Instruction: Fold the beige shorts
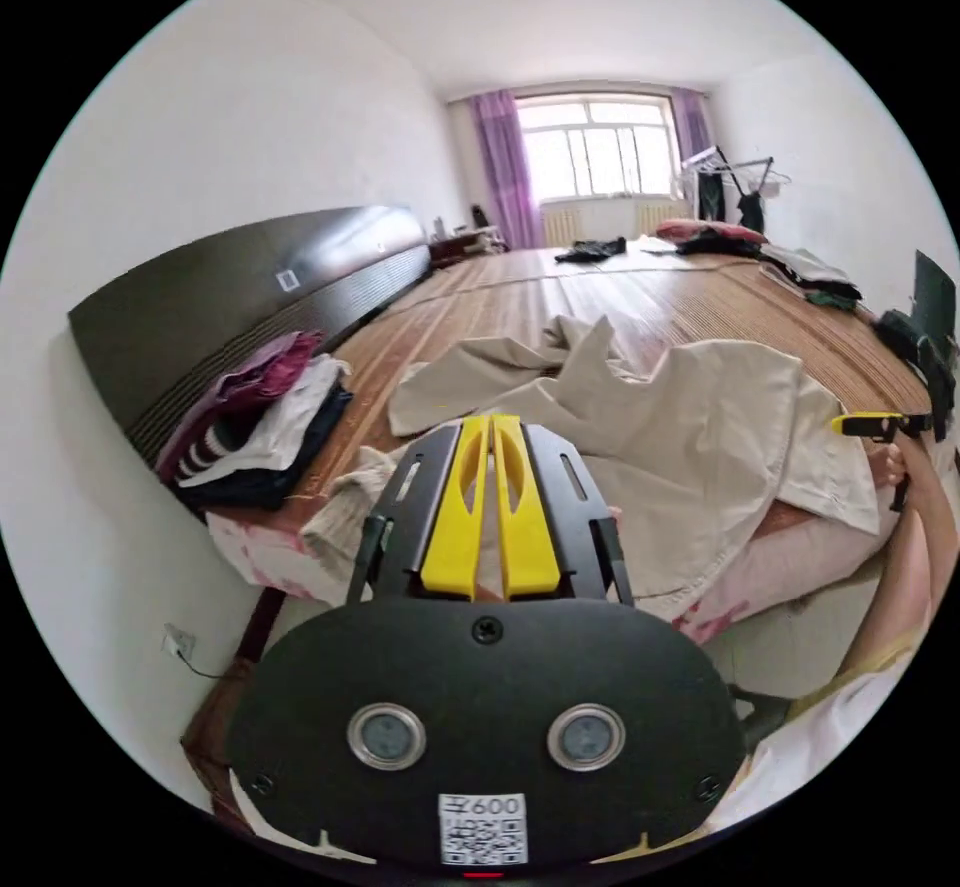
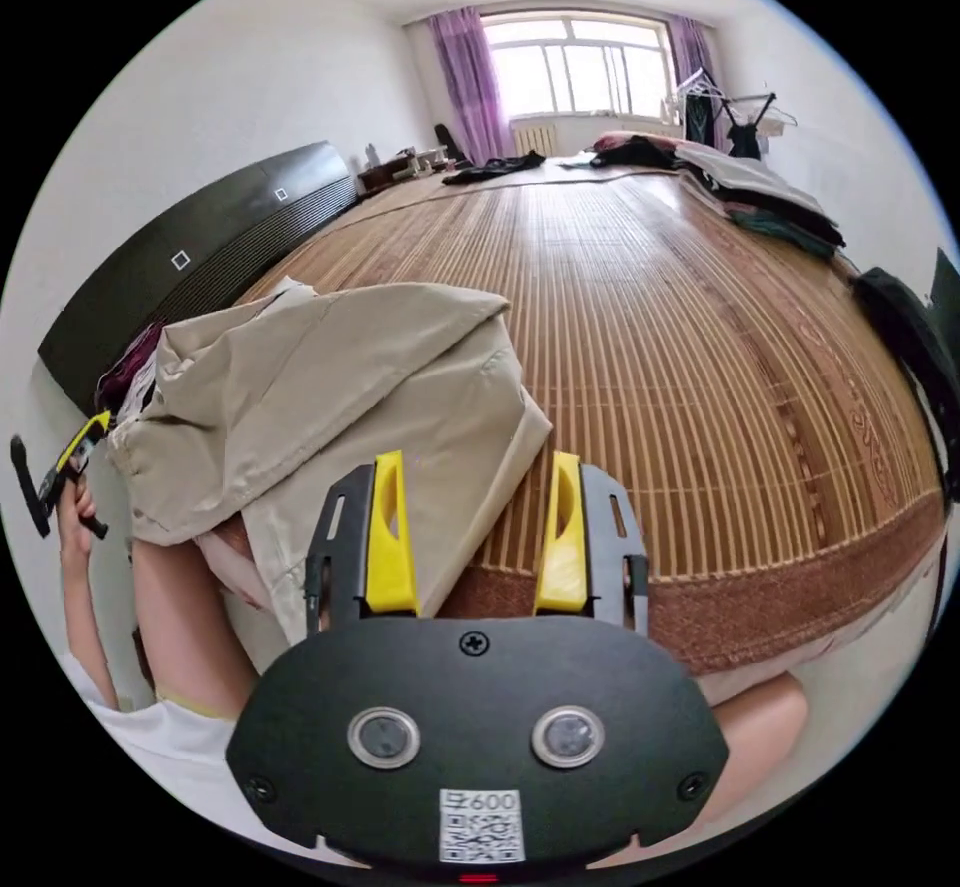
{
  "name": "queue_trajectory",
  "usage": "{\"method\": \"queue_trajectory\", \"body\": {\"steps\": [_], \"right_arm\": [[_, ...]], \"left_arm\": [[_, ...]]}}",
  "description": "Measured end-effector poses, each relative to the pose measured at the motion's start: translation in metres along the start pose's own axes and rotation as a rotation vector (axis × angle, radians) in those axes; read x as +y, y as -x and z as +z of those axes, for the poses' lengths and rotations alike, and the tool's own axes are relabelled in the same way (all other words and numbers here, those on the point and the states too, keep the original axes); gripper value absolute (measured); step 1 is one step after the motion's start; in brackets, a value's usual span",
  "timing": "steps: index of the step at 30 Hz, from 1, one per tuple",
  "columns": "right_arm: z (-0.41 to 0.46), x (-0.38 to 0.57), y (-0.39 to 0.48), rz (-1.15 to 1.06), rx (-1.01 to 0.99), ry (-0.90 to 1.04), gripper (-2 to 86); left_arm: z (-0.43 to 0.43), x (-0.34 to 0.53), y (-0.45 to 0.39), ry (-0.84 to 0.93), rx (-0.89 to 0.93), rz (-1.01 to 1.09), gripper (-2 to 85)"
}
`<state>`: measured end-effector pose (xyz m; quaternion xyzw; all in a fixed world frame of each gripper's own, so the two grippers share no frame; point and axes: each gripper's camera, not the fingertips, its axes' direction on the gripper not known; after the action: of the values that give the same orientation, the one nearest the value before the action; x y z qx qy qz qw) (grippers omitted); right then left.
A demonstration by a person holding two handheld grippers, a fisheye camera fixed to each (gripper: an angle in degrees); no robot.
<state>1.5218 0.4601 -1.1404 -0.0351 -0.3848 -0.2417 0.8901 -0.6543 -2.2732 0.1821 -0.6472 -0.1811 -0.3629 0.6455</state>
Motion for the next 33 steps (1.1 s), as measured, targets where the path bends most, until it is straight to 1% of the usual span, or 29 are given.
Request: {"method": "queue_trajectory", "body": {"steps": [1, 2, 3, 4, 5, 6, 7, 8, 9, 10, 12, 13, 14, 15, 16, 17, 18, 19, 20, 21, 22, 23, 24, 25, 27, 28, 29, 30, 33], "right_arm": [[0.007, -0.001, 0.010, -0.018, 0.037, 0.010, 15.3], [0.022, -0.001, 0.032, -0.080, 0.130, 0.022, 14.4], [0.032, 0.002, 0.053, -0.157, 0.173, 0.018, 11.9], [0.033, 0.005, 0.061, -0.194, 0.157, 0.006, 10.7], [0.037, 0.009, 0.071, -0.203, 0.170, -0.007, 4.1], [0.040, 0.015, 0.081, -0.258, 0.165, -0.020, 0.5], [0.041, 0.018, 0.084, -0.285, 0.168, -0.021, 0.1], [0.041, 0.023, 0.089, -0.331, 0.197, -0.024, -0.3], [0.036, 0.029, 0.089, -0.358, 0.274, -0.051, -0.6], [0.032, 0.031, 0.087, -0.371, 0.329, -0.069, -0.6], [0.006, 0.037, 0.066, -0.376, 0.609, -0.179, -0.8], [-0.005, 0.038, 0.059, -0.368, 0.685, -0.218, -0.8], [-0.031, 0.040, 0.047, -0.371, 0.797, -0.315, -0.8], [-0.065, 0.047, 0.041, -0.377, 0.866, -0.455, -0.8], [-0.083, 0.052, 0.041, -0.388, 0.895, -0.535, -0.8], [-0.115, 0.070, 0.047, -0.444, 0.959, -0.715, -0.8], [-0.139, 0.098, 0.060, -0.550, 1.044, -0.921, -0.8], [-0.146, 0.113, 0.068, -0.618, 1.090, -1.020, -0.8], [-0.153, 0.138, 0.082, -0.724, 1.194, -1.151, -0.8], [-0.153, 0.154, 0.093, -0.791, 1.299, -1.194, -0.8], [-0.154, 0.159, 0.095, -0.800, 1.320, -1.194, -0.8], [-0.158, 0.168, 0.094, -0.769, 1.275, -1.182, -0.8], [-0.164, 0.177, 0.085, -0.699, 1.157, -1.157, -0.8], [-0.166, 0.180, 0.077, -0.657, 1.091, -1.126, -0.8], [-0.164, 0.174, 0.031, -0.404, 0.905, -0.884, -0.7], [-0.161, 0.172, 0.017, -0.345, 0.873, -0.808, -0.6], [-0.153, 0.171, -0.012, -0.220, 0.819, -0.677, -0.5], [-0.148, 0.177, -0.034, -0.120, 0.781, -0.600, -0.2], [-0.156, 0.204, -0.052, -0.021, 0.767, -0.602, 1.5]], "left_arm": [[0.013, -0.008, -0.009, 0.035, 0.033, 0.022, 2.2], [0.039, -0.021, -0.025, 0.097, 0.092, 0.059, 2.0], [0.066, -0.031, -0.041, 0.177, 0.150, 0.086, 1.9], [0.080, -0.036, -0.050, 0.223, 0.181, 0.103, 1.9], [0.106, -0.043, -0.071, 0.325, 0.248, 0.144, 1.8], [0.133, -0.046, -0.095, 0.452, 0.297, 0.202, 1.7], [0.139, -0.049, -0.105, 0.488, 0.275, 0.229, 1.6], [0.131, -0.057, -0.120, 0.448, 0.209, 0.296, 1.5], [0.121, -0.063, -0.135, 0.448, 0.195, 0.369, 1.3], [0.117, -0.065, -0.141, 0.453, 0.185, 0.393, 1.2], [0.102, -0.063, -0.159, 0.417, 0.134, 0.495, 1.1], [0.099, -0.060, -0.163, 0.400, 0.120, 0.520, 1.1], [0.093, -0.056, -0.167, 0.361, 0.103, 0.553, 1.0], [0.086, -0.053, -0.170, 0.322, 0.114, 0.571, 1.0], [0.082, -0.052, -0.171, 0.305, 0.134, 0.583, 1.0], [0.074, -0.054, -0.174, 0.280, 0.171, 0.601, 1.0], [0.067, -0.056, -0.175, 0.253, 0.192, 0.599, 1.0], [0.064, -0.058, -0.175, 0.240, 0.206, 0.587, 1.0], [0.062, -0.061, -0.172, 0.219, 0.228, 0.555, 1.0], [0.061, -0.063, -0.168, 0.208, 0.224, 0.534, 1.0], [0.061, -0.065, -0.166, 0.207, 0.218, 0.527, 1.0], [0.061, -0.070, -0.161, 0.213, 0.213, 0.514, 0.9], [0.061, -0.075, -0.155, 0.224, 0.219, 0.500, 0.9], [0.061, -0.078, -0.151, 0.229, 0.226, 0.492, 0.9], [0.061, -0.090, -0.133, 0.249, 0.277, 0.447, 0.9], [0.061, -0.093, -0.128, 0.254, 0.293, 0.435, 0.9], [0.061, -0.098, -0.119, 0.265, 0.323, 0.411, 0.9], [0.062, -0.103, -0.109, 0.275, 0.350, 0.386, 1.0], [0.062, -0.114, -0.089, 0.292, 0.417, 0.339, 1.0]]}}
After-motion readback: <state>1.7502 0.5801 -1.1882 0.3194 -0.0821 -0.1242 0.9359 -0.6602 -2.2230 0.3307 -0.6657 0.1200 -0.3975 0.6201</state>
